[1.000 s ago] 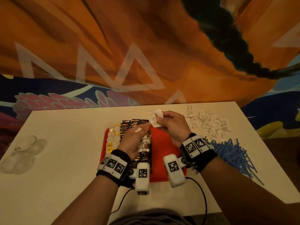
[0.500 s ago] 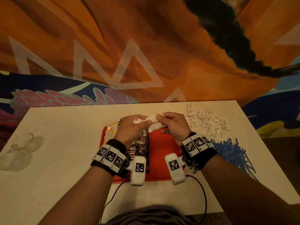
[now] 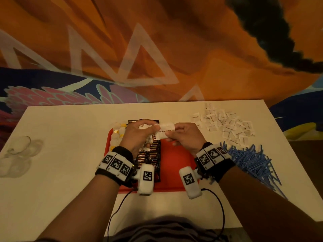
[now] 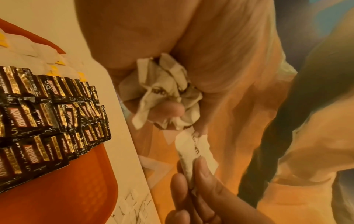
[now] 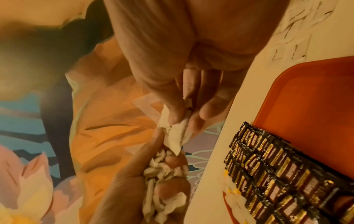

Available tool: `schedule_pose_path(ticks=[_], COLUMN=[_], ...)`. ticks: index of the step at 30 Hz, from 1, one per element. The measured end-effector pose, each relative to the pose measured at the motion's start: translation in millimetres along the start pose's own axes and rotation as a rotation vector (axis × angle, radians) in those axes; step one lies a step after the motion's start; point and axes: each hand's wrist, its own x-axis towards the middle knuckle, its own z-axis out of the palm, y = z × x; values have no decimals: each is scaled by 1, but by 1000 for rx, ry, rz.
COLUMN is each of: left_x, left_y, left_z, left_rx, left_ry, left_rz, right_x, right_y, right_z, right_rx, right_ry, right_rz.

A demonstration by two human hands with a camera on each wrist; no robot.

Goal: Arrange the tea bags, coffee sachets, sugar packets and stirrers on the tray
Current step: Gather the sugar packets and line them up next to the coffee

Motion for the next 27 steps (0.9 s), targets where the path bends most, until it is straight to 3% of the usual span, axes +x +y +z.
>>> schedule_pose_path(ticks=[7,15,27], left_x=[30,45,36], left_y=[-19,-54,-80], left_z=[1,-24,-57], left_rx=[-59,-186,-196], left_ry=[208,250,285], left_rz=[-100,-281,-301], right_x=[44,137,192], right_y=[38,86,99], right_z=[-12,-30,-2], right_rx=[-130,-475,-695], right_ry=[64,192,66], right_rz=[92,298,339])
